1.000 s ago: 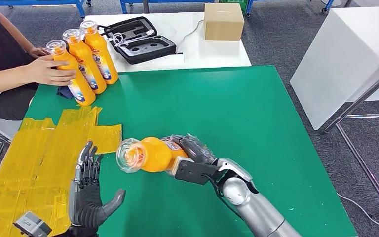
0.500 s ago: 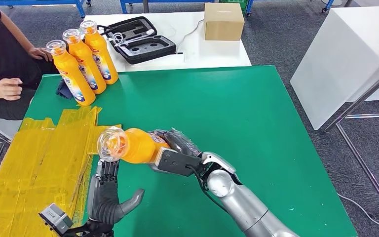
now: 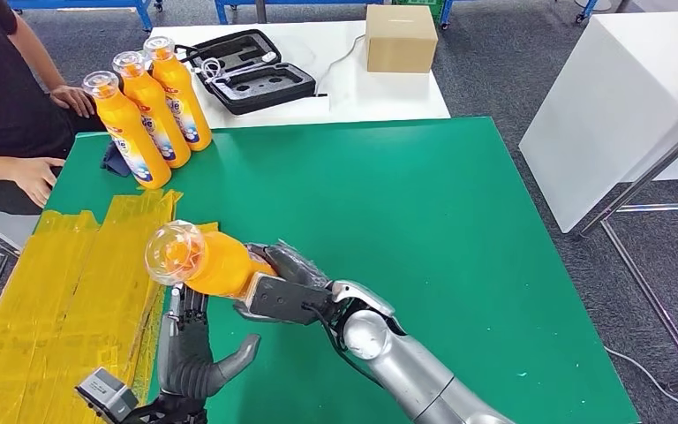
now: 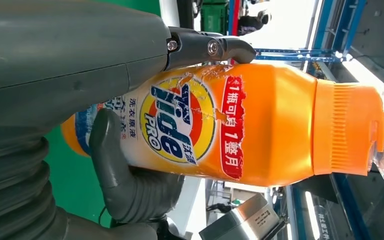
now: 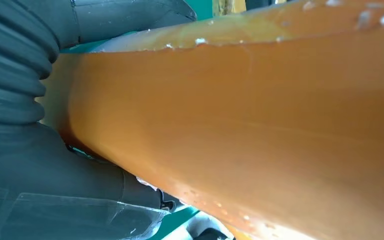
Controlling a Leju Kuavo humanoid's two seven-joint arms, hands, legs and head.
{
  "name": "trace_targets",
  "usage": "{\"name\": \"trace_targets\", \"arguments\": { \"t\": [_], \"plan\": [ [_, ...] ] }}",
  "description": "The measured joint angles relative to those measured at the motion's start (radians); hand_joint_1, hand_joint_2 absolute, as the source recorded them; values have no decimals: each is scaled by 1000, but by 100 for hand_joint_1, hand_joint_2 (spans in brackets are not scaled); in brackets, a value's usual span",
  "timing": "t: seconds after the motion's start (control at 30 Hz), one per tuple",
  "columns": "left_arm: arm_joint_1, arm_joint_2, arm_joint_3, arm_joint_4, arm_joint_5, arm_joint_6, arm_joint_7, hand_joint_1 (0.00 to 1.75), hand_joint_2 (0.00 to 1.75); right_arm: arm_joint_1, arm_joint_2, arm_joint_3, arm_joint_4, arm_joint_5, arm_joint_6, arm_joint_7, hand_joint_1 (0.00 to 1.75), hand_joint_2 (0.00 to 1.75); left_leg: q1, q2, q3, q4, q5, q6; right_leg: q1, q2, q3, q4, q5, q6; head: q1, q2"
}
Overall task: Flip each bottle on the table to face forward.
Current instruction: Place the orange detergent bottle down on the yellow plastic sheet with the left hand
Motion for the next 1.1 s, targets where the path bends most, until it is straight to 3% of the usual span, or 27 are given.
{"name": "trace_targets", "arguments": {
  "t": [0.3,0.67,0.7,0.8,0.83,1.1],
  "plan": [
    [16,1,48,-13,-3,29,-7,0,175,24,36,128,22,44,-1,4,175,175,1,0,-1,0,0,0,0,0,-2,0,0,0,0,0],
    [83,-1,113,-35,-14,-2,-37,0,175,52,-1,239,-12,90,-19,-13,175,175,0,1,-2,0,0,0,0,0,-3,0,0,0,0,0],
    [87,-3,117,-35,-15,-5,-39,36,175,53,-5,248,-16,93,-21,-12,175,175,0,1,-2,0,0,0,0,0,-3,0,0,0,0,0],
    [97,-9,130,-36,-20,-13,-43,167,175,53,-12,266,-25,98,-25,-8,175,175,0,1,-2,0,0,0,0,0,-3,0,0,0,0,0],
    [100,-11,133,-37,-23,-16,-44,175,175,53,-14,271,-27,99,-26,-6,175,175,0,1,-1,0,0,0,0,0,-3,0,0,0,0,0],
    [111,-22,153,-43,-31,-31,-62,175,175,52,-23,287,-34,100,-29,-4,175,175,0,1,-1,0,0,0,0,0,-3,0,0,0,0,0]
  ]
}}
